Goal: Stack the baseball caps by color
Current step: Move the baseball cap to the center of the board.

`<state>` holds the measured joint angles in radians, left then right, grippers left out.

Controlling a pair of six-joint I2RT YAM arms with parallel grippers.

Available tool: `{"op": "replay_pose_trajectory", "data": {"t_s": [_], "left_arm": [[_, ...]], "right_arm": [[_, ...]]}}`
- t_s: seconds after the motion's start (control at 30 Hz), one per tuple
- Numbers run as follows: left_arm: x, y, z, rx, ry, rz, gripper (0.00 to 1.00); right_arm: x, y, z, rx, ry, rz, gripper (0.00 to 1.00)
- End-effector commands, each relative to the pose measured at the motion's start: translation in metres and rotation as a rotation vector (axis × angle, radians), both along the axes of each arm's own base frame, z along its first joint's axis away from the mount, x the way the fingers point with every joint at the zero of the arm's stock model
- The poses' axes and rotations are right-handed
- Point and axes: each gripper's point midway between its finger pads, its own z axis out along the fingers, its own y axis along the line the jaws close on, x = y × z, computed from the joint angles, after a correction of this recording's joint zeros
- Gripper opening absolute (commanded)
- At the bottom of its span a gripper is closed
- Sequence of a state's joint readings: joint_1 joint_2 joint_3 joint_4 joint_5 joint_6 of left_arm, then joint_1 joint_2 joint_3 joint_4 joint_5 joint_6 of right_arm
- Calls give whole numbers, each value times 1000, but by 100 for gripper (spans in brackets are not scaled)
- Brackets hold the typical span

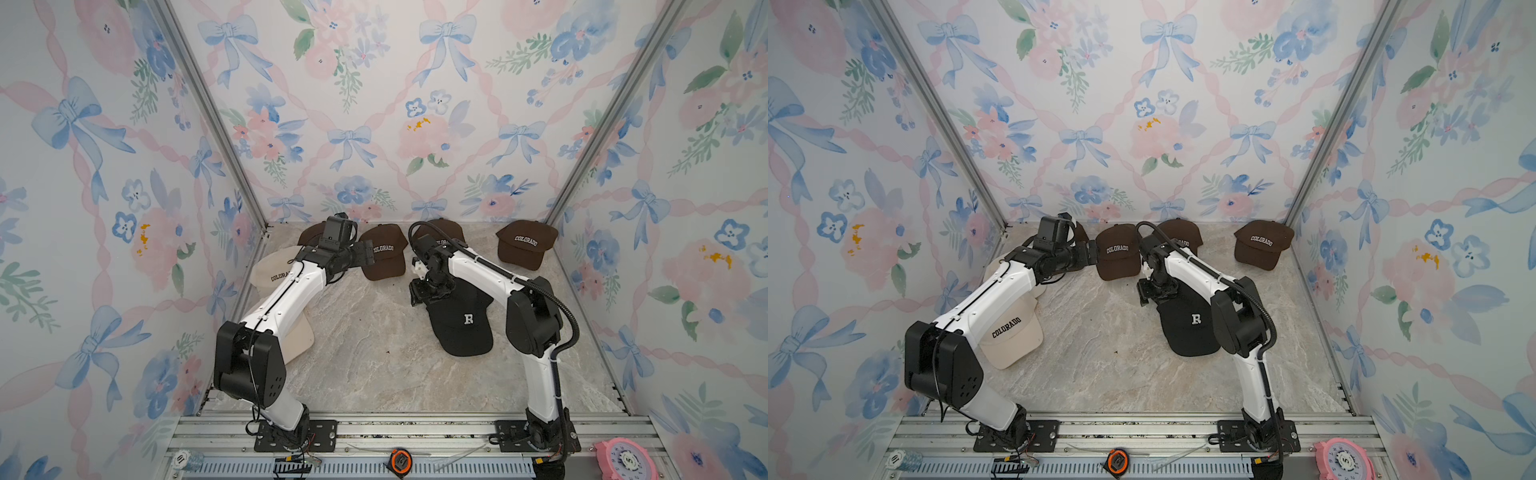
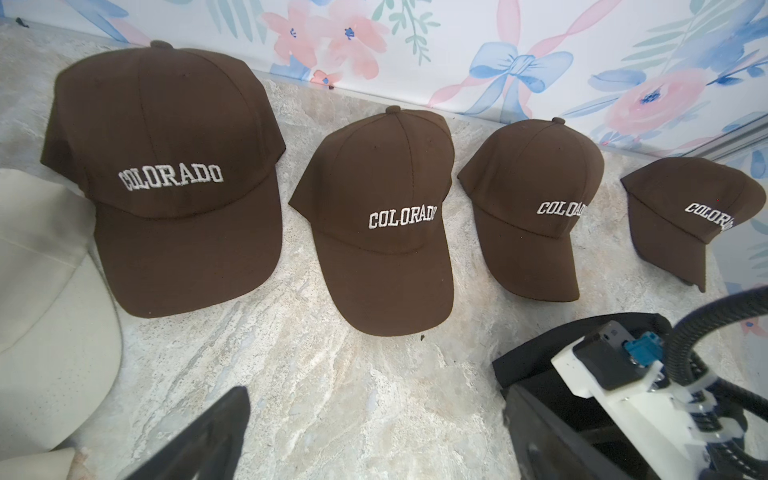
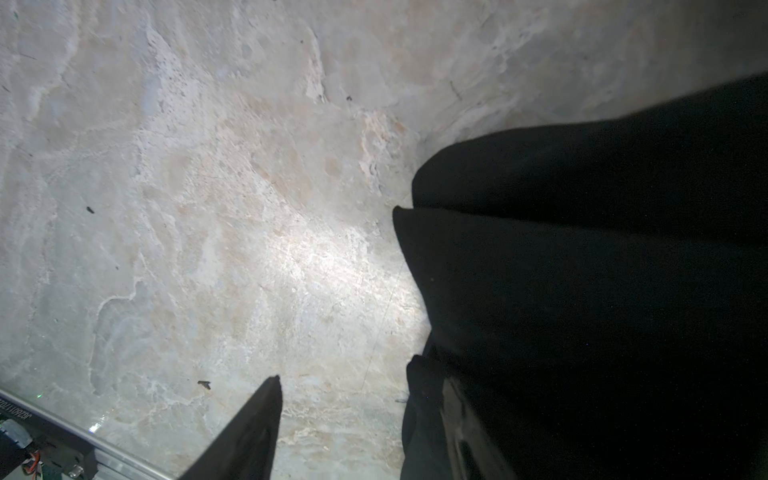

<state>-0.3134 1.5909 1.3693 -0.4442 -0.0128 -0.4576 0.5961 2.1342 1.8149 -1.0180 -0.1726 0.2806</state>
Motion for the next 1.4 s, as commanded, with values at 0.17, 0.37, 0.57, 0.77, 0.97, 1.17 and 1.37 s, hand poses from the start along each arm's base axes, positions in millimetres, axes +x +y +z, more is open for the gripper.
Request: {"op": "replay_pose_trajectory", "data": {"t_s": [0.17,0.37,0.57,0.77,0.97,1.17,1.37], "left_arm": [[-2,1,11,-32,-15,14,98],[0,-1,14,-41,-19,13,98],[2,-3,17,-51,-21,11,98],[5,-7,17,-63,-19,3,98],[9,-11,18,-72,-18,-8,98],[14,-25,18,-83,-14,-39,98],[20,-51,25,-89,-30,-103,98]], "right_arm": [[7,-29,-22,-28,11,-54,64],[11,-52,-31,-47,20,-82,64],[14,-78,-33,-65,21,-110,64],[12,-105,-35,-86,25,-138,64],[8,-123,-31,-93,26,-158,64],[8,-125,-4,-69,-2,-157,66],[18,-121,67,-14,-103,-170,73]]}}
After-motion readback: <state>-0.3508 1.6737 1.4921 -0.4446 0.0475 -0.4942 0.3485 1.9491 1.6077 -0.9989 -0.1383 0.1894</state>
